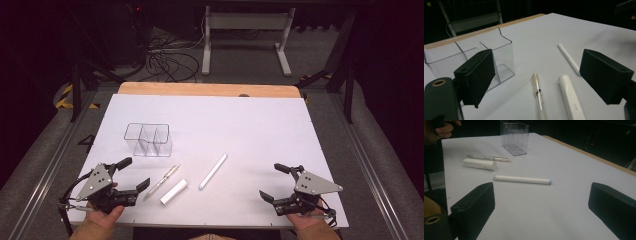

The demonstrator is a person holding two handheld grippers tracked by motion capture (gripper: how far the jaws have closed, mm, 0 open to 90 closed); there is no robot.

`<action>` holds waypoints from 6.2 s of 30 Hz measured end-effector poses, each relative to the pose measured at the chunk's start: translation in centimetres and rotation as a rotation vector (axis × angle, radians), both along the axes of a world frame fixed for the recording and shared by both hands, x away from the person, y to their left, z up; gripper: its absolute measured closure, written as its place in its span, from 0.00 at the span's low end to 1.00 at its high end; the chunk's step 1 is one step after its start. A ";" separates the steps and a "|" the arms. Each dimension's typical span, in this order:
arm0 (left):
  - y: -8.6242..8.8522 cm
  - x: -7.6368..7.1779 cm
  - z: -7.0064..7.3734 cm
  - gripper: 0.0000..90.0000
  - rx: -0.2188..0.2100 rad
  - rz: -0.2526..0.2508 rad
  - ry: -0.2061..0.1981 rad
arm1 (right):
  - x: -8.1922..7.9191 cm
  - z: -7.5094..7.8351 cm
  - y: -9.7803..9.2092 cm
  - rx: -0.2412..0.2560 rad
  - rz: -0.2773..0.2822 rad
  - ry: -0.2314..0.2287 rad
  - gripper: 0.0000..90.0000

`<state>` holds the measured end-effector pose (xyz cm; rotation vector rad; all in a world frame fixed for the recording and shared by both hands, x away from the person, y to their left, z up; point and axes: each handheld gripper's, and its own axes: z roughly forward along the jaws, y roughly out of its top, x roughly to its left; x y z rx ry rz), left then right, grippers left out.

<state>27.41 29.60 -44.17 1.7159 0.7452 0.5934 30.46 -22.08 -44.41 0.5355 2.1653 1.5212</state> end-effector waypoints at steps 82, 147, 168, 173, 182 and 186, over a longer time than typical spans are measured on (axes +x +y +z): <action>1.0 3.2 5.3 0.22 0.176 -0.058 0.081 | 0.4 -0.9 1.4 -0.057 0.053 0.054 0.11; 1.0 12.8 6.2 0.39 0.548 -0.014 0.366 | 0.5 -1.0 1.5 -0.061 0.058 0.056 0.10; 0.0 14.9 6.3 0.63 0.796 -0.122 0.429 | 0.6 -1.1 1.7 -0.068 0.066 0.062 0.10; -0.3 15.6 6.1 0.70 0.803 -0.142 0.476 | 0.6 -1.1 1.6 -0.067 0.067 0.059 0.10; -0.3 16.3 6.4 0.76 0.821 -0.181 0.527 | 0.6 -1.2 1.6 -0.067 0.071 0.057 0.10; -0.3 16.2 6.5 0.77 0.826 -0.185 0.528 | 0.6 -1.2 1.6 -0.064 0.071 0.057 0.10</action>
